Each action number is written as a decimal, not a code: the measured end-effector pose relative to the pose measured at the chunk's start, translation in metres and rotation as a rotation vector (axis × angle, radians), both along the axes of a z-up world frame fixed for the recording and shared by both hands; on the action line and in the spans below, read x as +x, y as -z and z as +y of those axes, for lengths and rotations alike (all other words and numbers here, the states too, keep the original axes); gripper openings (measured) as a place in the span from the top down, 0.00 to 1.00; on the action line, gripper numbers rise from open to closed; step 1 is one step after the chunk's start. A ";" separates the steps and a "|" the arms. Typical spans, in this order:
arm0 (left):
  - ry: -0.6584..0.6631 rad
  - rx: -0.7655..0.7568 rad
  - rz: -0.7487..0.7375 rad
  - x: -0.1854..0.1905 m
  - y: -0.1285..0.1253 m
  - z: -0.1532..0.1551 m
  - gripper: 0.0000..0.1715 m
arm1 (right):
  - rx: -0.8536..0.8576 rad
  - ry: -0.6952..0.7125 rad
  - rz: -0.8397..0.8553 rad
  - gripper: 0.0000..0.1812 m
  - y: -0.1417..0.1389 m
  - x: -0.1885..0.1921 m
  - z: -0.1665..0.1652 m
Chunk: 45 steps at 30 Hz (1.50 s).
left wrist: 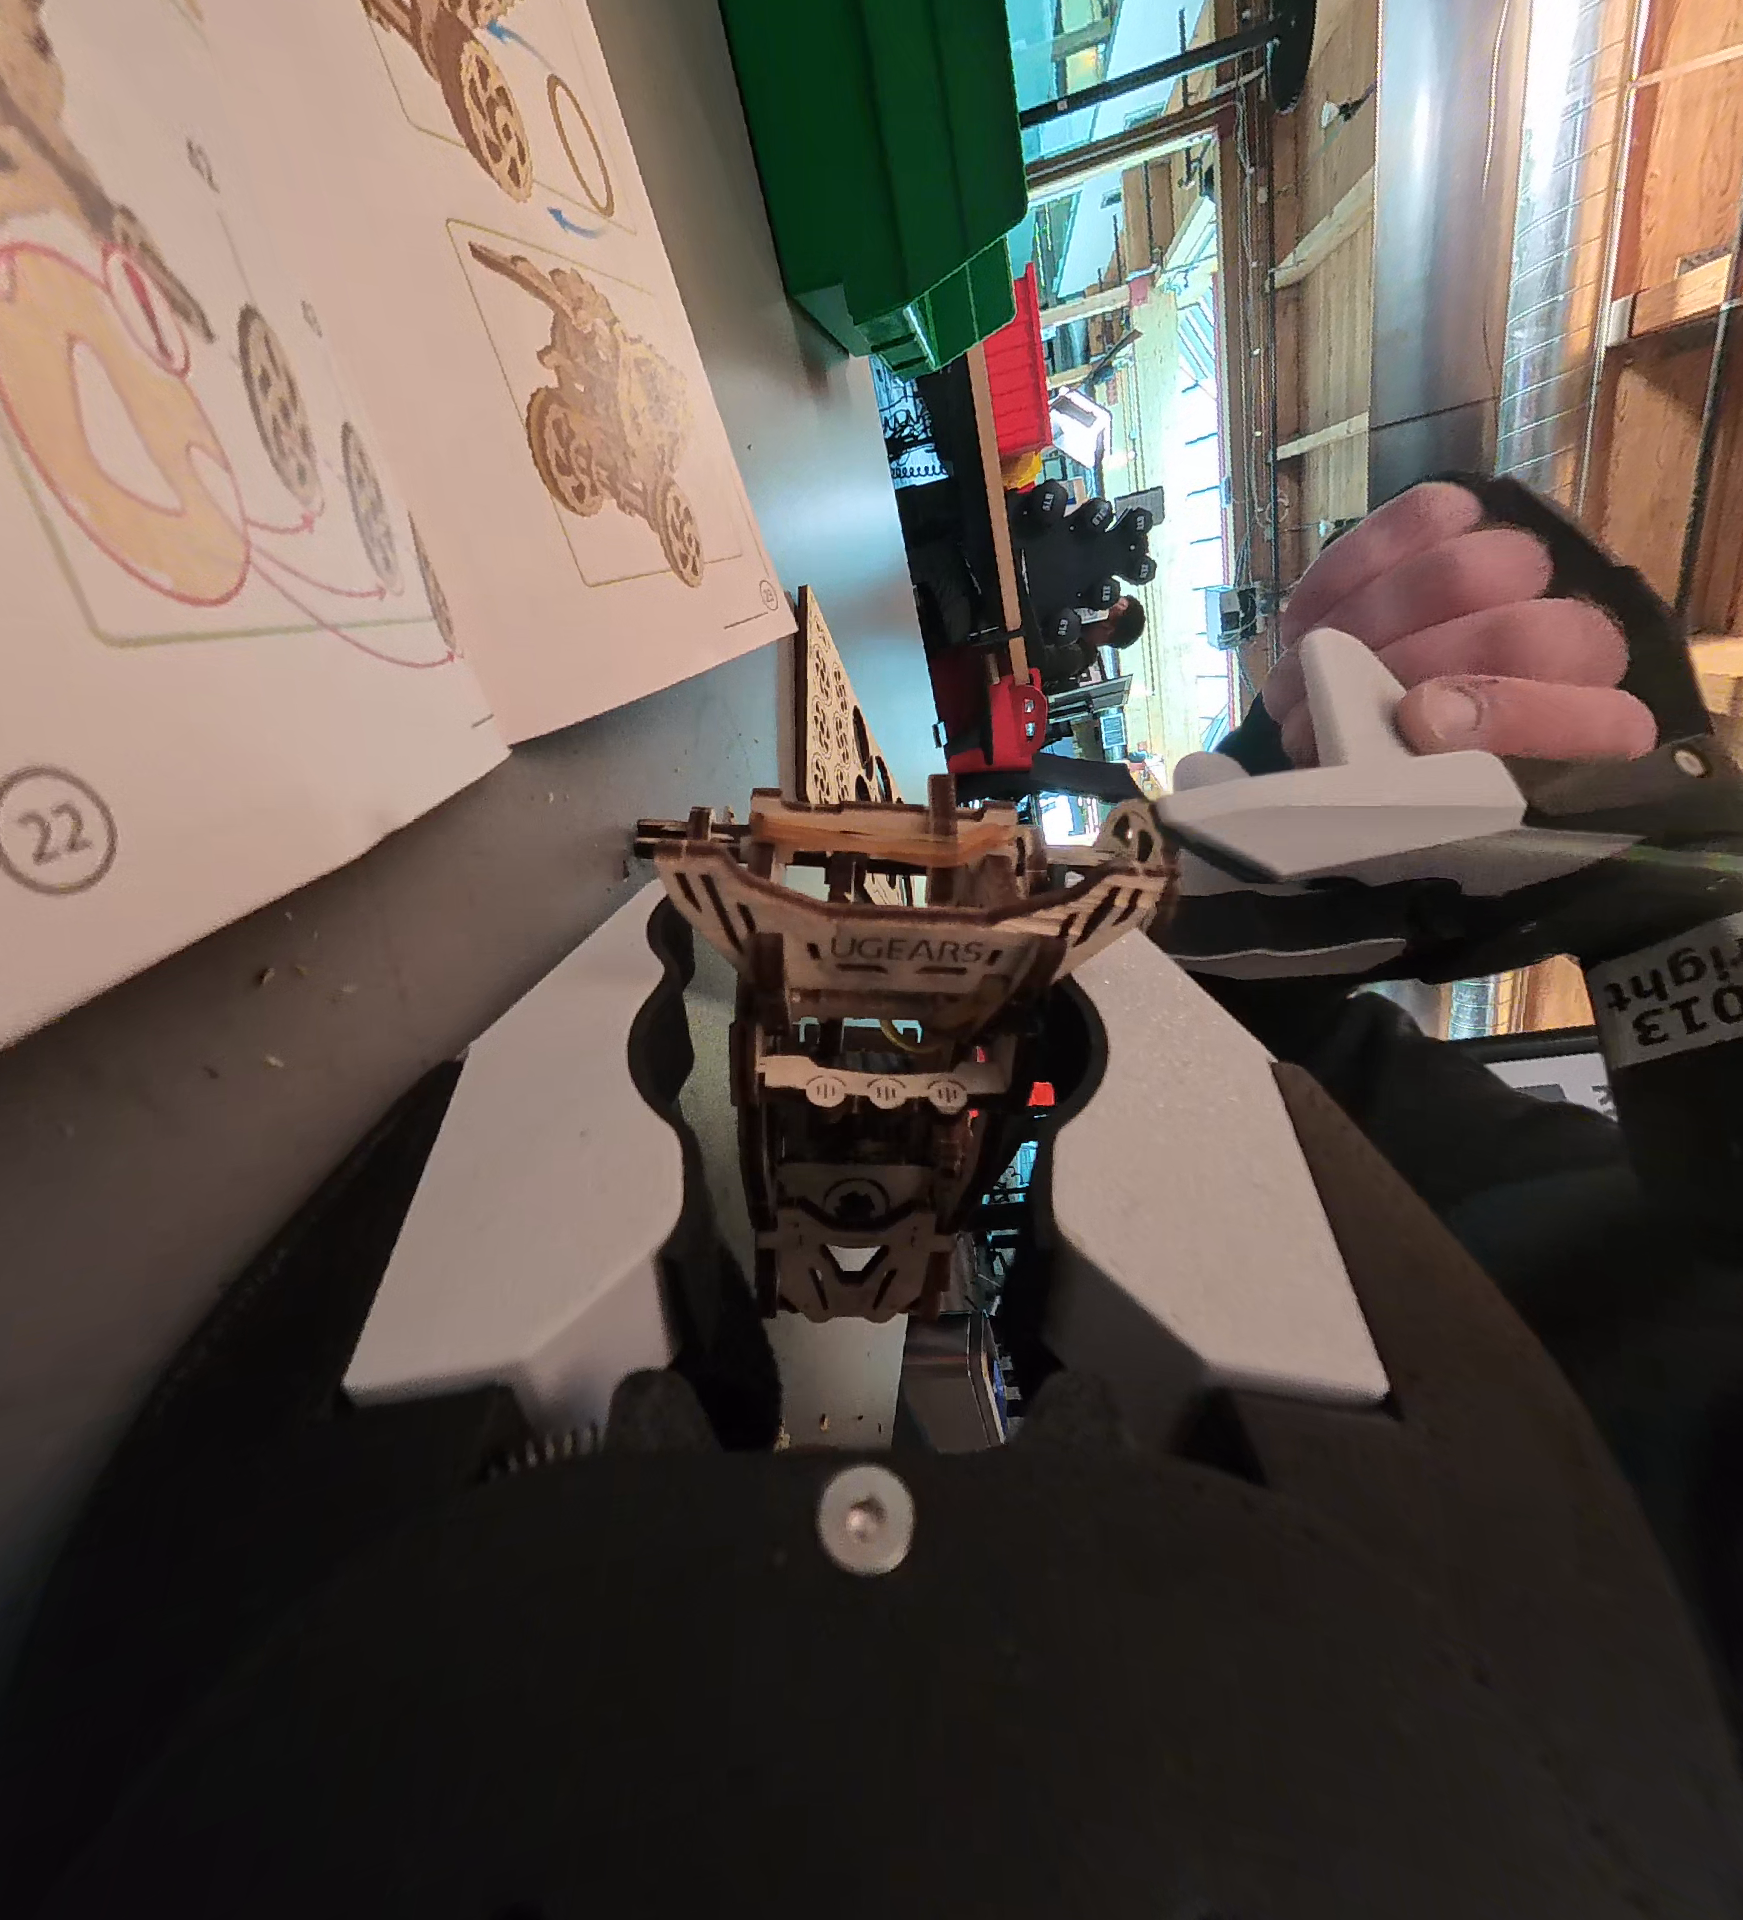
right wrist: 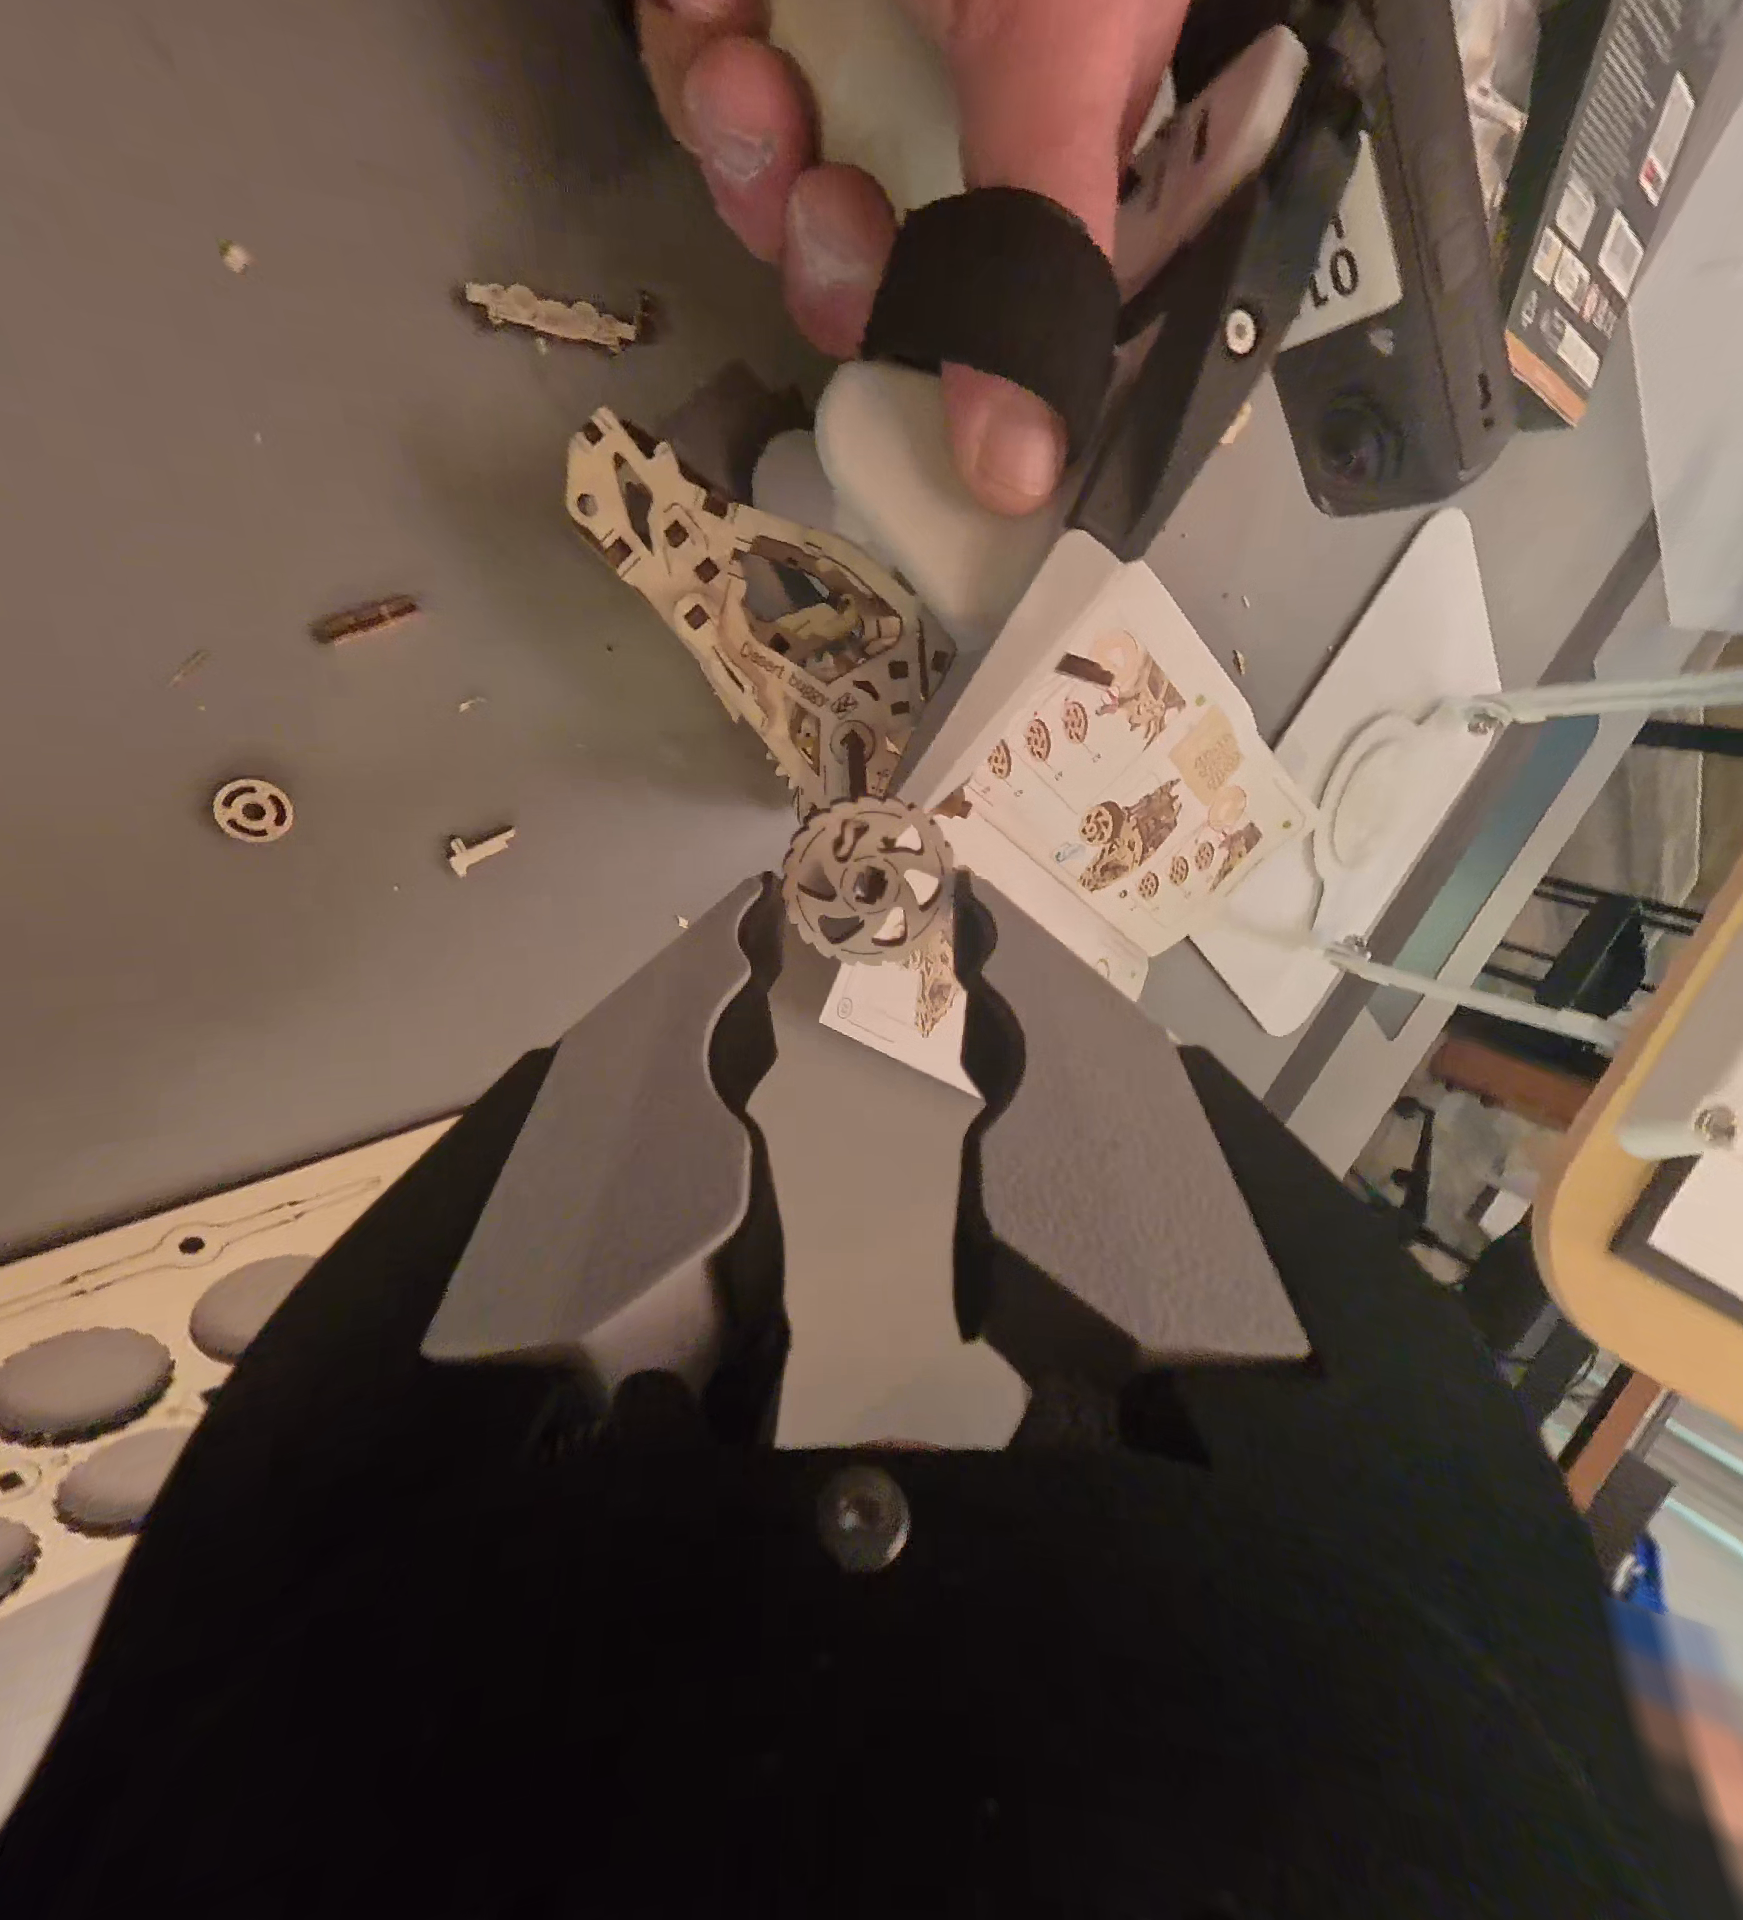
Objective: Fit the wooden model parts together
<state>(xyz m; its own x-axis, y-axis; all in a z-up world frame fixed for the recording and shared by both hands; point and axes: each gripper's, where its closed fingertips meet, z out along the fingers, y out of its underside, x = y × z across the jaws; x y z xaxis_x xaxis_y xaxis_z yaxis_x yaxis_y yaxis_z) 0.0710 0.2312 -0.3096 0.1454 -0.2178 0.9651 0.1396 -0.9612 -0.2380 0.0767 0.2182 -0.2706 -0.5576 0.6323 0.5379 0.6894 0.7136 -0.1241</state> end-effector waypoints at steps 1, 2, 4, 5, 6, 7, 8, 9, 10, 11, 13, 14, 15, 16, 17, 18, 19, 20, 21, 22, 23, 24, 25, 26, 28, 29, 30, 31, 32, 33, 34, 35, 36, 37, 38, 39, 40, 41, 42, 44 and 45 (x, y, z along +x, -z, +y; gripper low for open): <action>0.000 -0.001 -0.001 0.000 0.000 0.000 0.62 | 0.007 -0.014 -0.006 0.83 0.000 0.000 0.001; 0.000 -0.002 -0.001 0.000 0.000 0.000 0.62 | 0.011 -0.022 -0.011 0.83 0.000 -0.001 0.002; 0.000 -0.003 -0.002 0.000 0.000 0.000 0.62 | 0.025 -0.043 -0.021 0.83 0.000 -0.001 0.005; -0.001 -0.004 -0.004 0.000 0.000 0.000 0.62 | 0.022 -0.053 -0.024 0.83 0.000 -0.001 0.005; 0.000 -0.006 -0.005 0.000 0.000 0.000 0.62 | 0.018 -0.063 -0.029 0.83 0.000 -0.001 0.005; 0.000 -0.006 -0.005 0.000 0.000 0.000 0.62 | 0.024 -0.076 -0.034 0.83 0.000 -0.001 0.005; 0.000 -0.007 -0.005 0.000 0.000 0.000 0.62 | 0.027 -0.085 -0.039 0.83 0.000 -0.001 0.005; 0.001 -0.006 -0.004 0.000 0.000 0.000 0.62 | 0.022 -0.093 -0.043 0.83 0.000 -0.001 0.004; 0.000 -0.007 -0.004 0.000 0.000 0.000 0.62 | 0.014 -0.103 -0.048 0.83 0.001 0.000 0.003; 0.000 -0.008 -0.006 0.000 0.000 0.000 0.62 | 0.013 -0.103 -0.049 0.83 0.001 0.000 0.003; -0.001 -0.009 -0.007 0.000 0.000 0.001 0.62 | 0.012 -0.108 -0.046 0.83 0.001 0.000 0.003; 0.000 -0.009 -0.007 0.000 0.000 0.001 0.62 | 0.016 -0.107 -0.044 0.83 0.001 0.000 0.004; -0.001 -0.011 -0.008 0.000 0.000 0.001 0.62 | 0.018 -0.108 -0.041 0.83 0.001 -0.001 0.004; -0.002 -0.012 -0.009 -0.001 0.000 0.001 0.62 | 0.020 -0.106 -0.036 0.83 0.001 -0.001 0.005; -0.004 -0.013 -0.010 -0.001 0.000 0.001 0.62 | 0.020 -0.100 -0.032 0.83 0.001 -0.001 0.006; -0.004 -0.012 -0.009 0.000 0.000 0.001 0.62 | 0.020 -0.090 -0.032 0.83 0.001 -0.001 0.007; -0.005 -0.012 -0.008 0.000 0.000 0.001 0.62 | 0.020 -0.091 -0.026 0.83 0.002 -0.001 0.007; -0.004 -0.011 -0.008 0.000 0.000 0.001 0.62 | 0.019 -0.090 -0.024 0.83 0.002 -0.001 0.006; -0.003 -0.010 -0.006 0.000 0.000 0.001 0.62 | 0.017 -0.088 -0.026 0.83 0.002 0.000 0.006; -0.003 -0.009 -0.005 0.000 0.000 0.001 0.62 | 0.022 -0.091 -0.029 0.83 0.003 0.000 0.006; -0.002 -0.009 -0.005 0.000 0.000 0.001 0.62 | 0.024 -0.094 -0.031 0.83 0.003 0.000 0.005; -0.001 -0.008 -0.003 0.000 0.000 0.001 0.62 | 0.018 -0.096 -0.034 0.84 0.003 0.000 0.005; -0.002 -0.007 -0.002 0.000 0.000 0.001 0.62 | 0.021 -0.103 -0.041 0.83 0.003 0.000 0.005; -0.002 -0.007 0.000 0.000 0.001 0.001 0.62 | 0.027 -0.112 -0.054 0.84 0.003 0.000 0.005; -0.003 -0.008 0.000 0.000 0.001 0.001 0.62 | 0.066 -0.131 -0.092 0.84 0.003 0.000 0.006; -0.003 -0.008 0.000 0.000 0.001 0.001 0.62 | 0.085 -0.138 -0.112 0.84 0.003 0.000 0.006; -0.003 -0.007 0.001 0.000 0.001 0.001 0.62 | 0.101 -0.147 -0.129 0.84 0.003 0.000 0.005; -0.003 -0.006 0.002 0.000 0.001 0.001 0.62 | 0.114 -0.151 -0.144 0.84 0.003 0.001 0.005; -0.003 -0.005 0.003 0.000 0.001 0.001 0.62 | 0.121 -0.147 -0.157 0.84 0.003 0.001 0.005; -0.002 -0.003 0.004 0.001 0.001 0.001 0.62 | 0.135 -0.145 -0.174 0.84 0.003 0.001 0.005; -0.001 -0.002 0.006 0.001 0.001 0.000 0.62 | 0.160 -0.148 -0.190 0.84 0.003 0.001 0.005; -0.003 -0.003 0.005 0.000 0.001 0.001 0.62 | 0.174 -0.138 -0.198 0.84 0.004 0.001 0.005; -0.003 -0.003 0.006 0.000 0.001 0.001 0.62 | 0.173 -0.125 -0.194 0.84 0.005 0.000 0.005; -0.004 0.001 0.011 0.001 0.001 0.001 0.62 | 0.162 -0.120 -0.182 0.84 0.006 0.000 0.004; -0.005 0.003 0.013 0.001 0.002 0.001 0.62 | 0.153 -0.104 -0.166 0.84 0.008 0.000 0.005; -0.005 0.004 0.015 0.001 0.002 0.001 0.62 | 0.150 -0.094 -0.152 0.84 0.010 0.000 0.005; -0.002 0.006 0.018 0.001 0.002 0.000 0.62 | 0.149 -0.085 -0.149 0.84 0.012 0.000 0.006; 0.003 0.010 0.024 0.002 0.002 0.000 0.62 | 0.155 -0.077 -0.151 0.83 0.015 0.001 0.007; -0.001 0.008 0.021 0.001 0.002 0.000 0.62 | 0.155 -0.076 -0.135 0.84 0.016 0.000 0.007; 0.002 -0.001 0.010 0.001 0.001 0.000 0.62 | 0.119 -0.049 -0.105 0.83 0.014 -0.001 0.007; 0.002 -0.001 0.010 0.001 0.001 0.000 0.62 | 0.101 -0.037 -0.088 0.83 0.014 -0.002 0.007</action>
